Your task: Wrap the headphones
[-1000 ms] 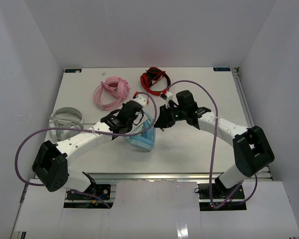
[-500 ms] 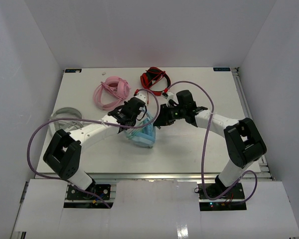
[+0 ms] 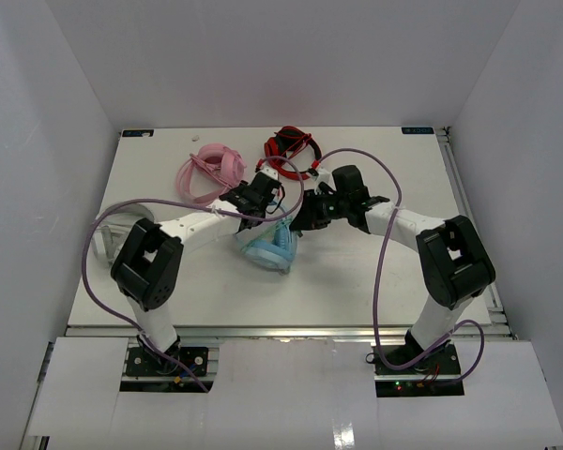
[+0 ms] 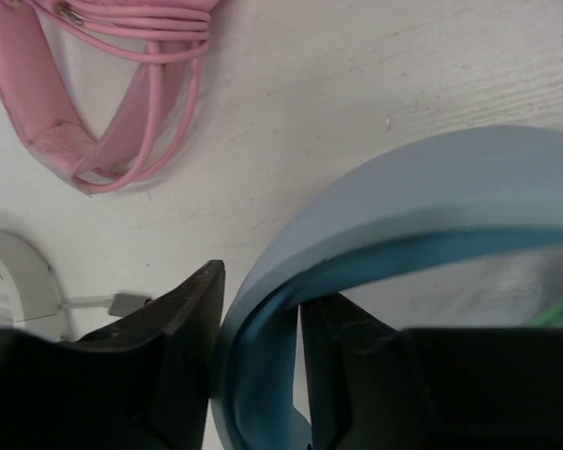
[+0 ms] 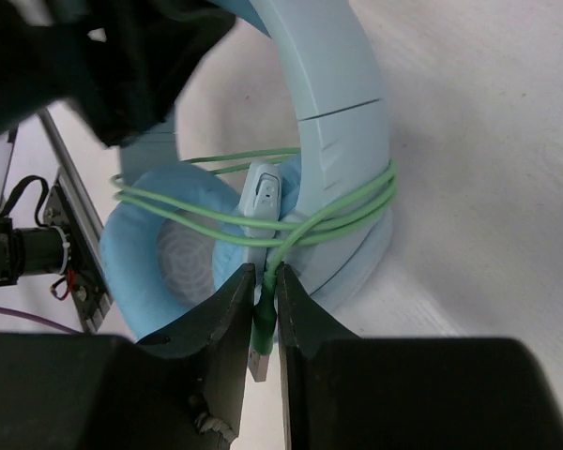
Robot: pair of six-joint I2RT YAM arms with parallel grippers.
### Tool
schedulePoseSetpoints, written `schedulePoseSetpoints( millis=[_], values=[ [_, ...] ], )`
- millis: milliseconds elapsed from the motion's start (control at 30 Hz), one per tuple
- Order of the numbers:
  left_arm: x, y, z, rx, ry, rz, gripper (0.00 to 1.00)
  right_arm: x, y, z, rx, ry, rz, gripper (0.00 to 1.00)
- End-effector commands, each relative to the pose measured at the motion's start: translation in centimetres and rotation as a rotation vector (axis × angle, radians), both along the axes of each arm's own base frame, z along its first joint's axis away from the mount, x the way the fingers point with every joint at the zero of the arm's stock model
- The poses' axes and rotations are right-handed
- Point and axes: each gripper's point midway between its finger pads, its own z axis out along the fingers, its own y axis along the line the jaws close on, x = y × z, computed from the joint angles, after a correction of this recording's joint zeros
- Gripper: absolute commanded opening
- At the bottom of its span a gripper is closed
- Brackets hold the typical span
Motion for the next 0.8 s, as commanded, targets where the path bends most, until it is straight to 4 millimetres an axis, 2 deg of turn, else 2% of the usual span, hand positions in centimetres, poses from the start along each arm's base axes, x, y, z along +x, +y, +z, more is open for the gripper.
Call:
schedulePoseSetpoints(
  millis=[0,267,400,600,767],
  values=[
    [1.1,-1.0,-0.8,-0.039,-0.022,0.042,0.50,-0.1,0.9,0.8,0.029,0.022,0.025,0.22],
    [1.8,-1.6,-1.9,-0.049,-0.017,0.063,0.53,0.7,1.2,0.1,0.023,0.052,0.006,0.26],
    [2.2,-1.7,-2.0,-0.054,-0.030,0.085,0.62,1.3,1.2,0.1,0.017,0.063,-0.010,0.27],
    [2.8,-2.5,-0.5,-0.101,-0.051,0.077,0.74,1.9,1.2,-0.2,0.006,0.081,-0.020,0.27],
    [2.6,-2.8,1.4,-0.149,-0.078,0.076,0.78,2.0,1.3,-0.5,0.002,0.088,-0.025,0.28]
  ],
)
